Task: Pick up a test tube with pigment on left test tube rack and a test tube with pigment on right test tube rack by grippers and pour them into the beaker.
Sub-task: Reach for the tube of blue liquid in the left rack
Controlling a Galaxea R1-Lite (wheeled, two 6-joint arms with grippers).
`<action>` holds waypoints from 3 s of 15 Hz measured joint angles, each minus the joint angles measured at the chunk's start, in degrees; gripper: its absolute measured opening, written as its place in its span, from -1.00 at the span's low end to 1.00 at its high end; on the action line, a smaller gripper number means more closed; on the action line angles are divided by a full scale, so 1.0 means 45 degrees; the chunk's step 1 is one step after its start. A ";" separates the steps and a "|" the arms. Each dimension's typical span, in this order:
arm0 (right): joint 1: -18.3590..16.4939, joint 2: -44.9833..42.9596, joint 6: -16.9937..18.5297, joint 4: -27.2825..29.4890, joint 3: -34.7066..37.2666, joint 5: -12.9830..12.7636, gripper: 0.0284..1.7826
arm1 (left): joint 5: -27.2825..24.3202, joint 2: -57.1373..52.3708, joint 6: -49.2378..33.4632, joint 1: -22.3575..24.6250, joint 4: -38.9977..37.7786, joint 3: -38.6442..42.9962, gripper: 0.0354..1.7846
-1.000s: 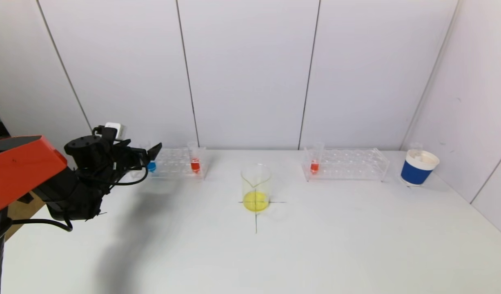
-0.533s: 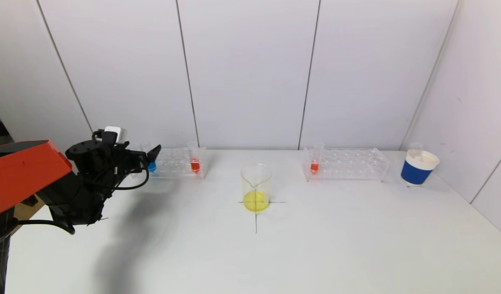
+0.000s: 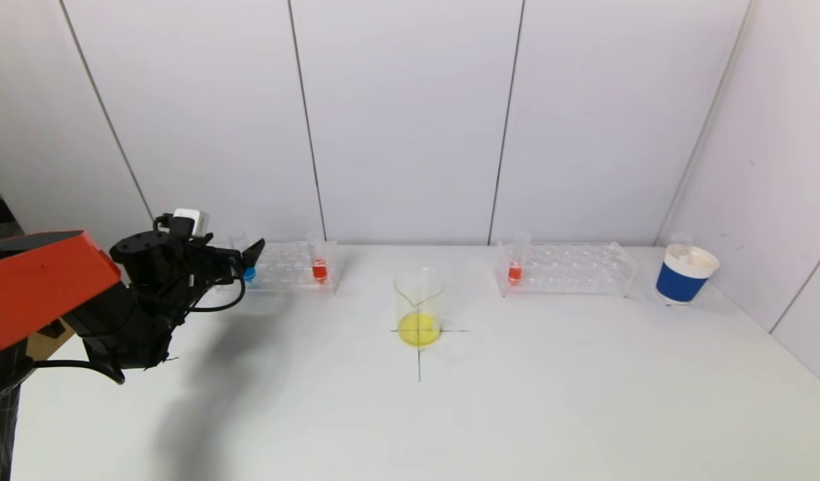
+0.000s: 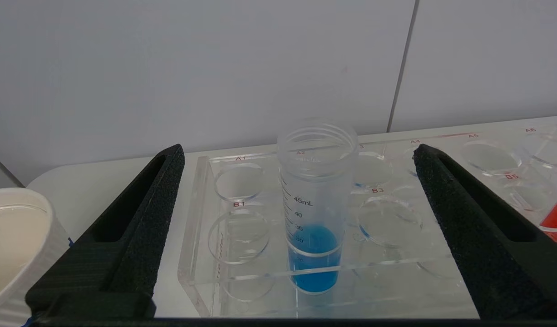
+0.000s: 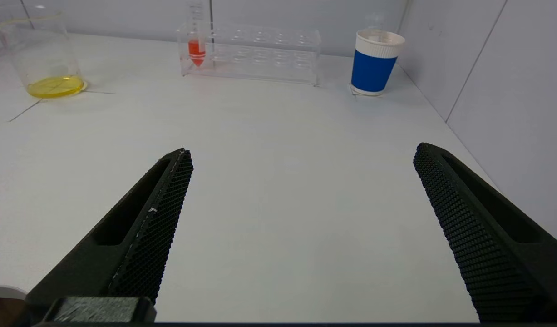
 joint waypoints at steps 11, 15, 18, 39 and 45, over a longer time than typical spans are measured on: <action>0.0000 0.0000 0.0005 -0.0005 0.0000 0.0000 0.99 | 0.0000 0.0116 0.0000 0.0005 -0.0005 -0.0092 0.98; 0.0005 0.0000 0.0005 0.0000 0.0000 0.0000 0.99 | -0.0016 0.0127 0.0014 0.0000 0.0008 -0.0106 0.98; 0.0000 0.0000 0.0000 0.0000 0.0000 -0.0005 0.99 | -0.0022 0.0133 0.0019 -0.0060 0.0019 -0.0130 0.98; 0.0000 0.0000 0.0000 -0.0005 0.0000 -0.0005 0.99 | 0.0019 0.0257 -0.0005 -0.0152 0.0081 -0.0344 0.93; 0.0005 0.0000 0.0005 -0.0005 0.0000 0.0000 0.99 | 0.0019 0.0276 0.0008 -0.0152 0.0076 -0.0344 0.08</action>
